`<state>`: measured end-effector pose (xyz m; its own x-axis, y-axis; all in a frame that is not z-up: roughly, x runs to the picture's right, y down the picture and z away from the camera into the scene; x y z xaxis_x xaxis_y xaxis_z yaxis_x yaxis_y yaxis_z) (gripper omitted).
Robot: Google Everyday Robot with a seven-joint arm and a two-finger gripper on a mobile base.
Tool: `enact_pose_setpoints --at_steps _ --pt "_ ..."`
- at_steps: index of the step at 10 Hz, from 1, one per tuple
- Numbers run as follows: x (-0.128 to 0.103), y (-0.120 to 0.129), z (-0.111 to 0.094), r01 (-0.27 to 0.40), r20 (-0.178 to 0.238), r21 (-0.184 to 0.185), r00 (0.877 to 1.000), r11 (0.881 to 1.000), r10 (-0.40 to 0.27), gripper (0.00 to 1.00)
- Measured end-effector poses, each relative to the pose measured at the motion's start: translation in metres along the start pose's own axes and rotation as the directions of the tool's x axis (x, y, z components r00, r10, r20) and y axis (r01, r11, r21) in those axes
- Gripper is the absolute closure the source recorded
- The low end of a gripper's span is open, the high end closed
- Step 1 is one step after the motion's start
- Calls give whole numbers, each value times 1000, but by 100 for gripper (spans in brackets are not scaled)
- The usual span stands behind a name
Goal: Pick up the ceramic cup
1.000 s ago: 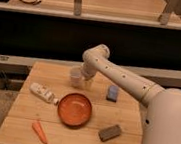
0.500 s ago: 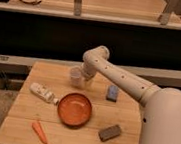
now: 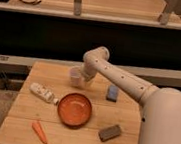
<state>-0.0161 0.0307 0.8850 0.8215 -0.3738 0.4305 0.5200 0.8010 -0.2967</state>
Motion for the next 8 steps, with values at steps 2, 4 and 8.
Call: enact_pose_setpoints --at_steps 2,4,8 --pt "1 1 2 -1 1 -1 1000 1000 1 39" --pt "2 3 3 2 4 -4 1000 1000 -2 45" --pt "4 6 3 9 7 -10 1000 1000 -9 56"
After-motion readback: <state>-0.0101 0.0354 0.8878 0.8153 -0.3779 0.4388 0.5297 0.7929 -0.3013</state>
